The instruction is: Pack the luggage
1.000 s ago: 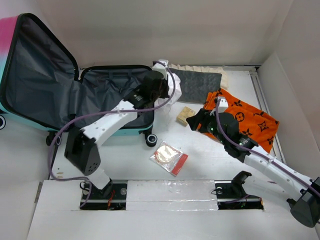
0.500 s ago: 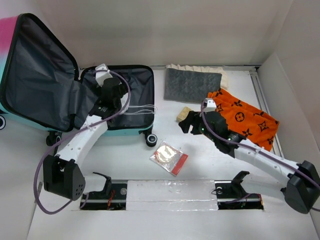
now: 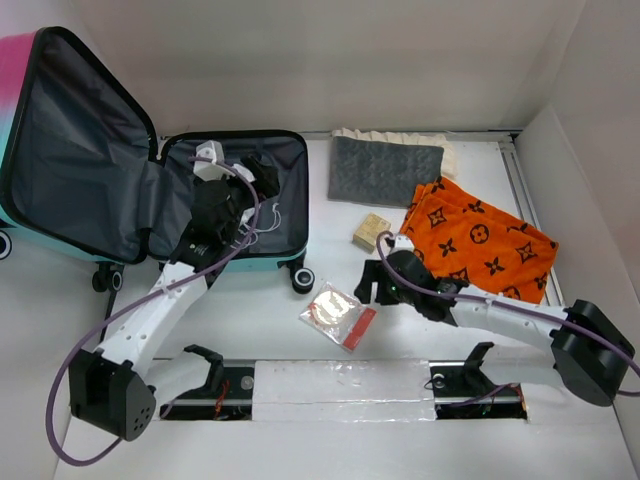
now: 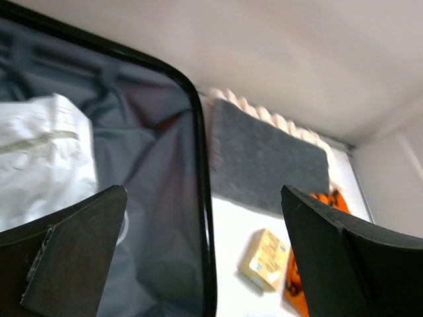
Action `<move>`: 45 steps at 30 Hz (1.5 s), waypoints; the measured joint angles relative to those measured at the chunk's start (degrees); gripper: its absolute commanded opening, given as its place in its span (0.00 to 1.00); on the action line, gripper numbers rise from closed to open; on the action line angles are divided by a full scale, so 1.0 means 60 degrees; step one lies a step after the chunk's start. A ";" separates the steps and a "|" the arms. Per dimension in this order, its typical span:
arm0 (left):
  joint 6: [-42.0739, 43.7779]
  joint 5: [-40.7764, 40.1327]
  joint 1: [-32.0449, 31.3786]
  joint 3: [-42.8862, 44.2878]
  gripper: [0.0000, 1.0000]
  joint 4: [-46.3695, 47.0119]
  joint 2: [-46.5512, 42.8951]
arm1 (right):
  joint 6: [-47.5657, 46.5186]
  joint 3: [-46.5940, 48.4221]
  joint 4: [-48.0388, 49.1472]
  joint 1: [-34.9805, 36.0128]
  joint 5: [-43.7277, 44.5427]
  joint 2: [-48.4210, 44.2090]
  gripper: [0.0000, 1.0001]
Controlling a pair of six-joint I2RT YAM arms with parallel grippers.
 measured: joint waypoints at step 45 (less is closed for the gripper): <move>-0.0317 0.3249 -0.0004 0.0750 0.48 0.2783 0.1763 | 0.0674 0.2903 -0.1104 0.0066 -0.0291 -0.1971 0.00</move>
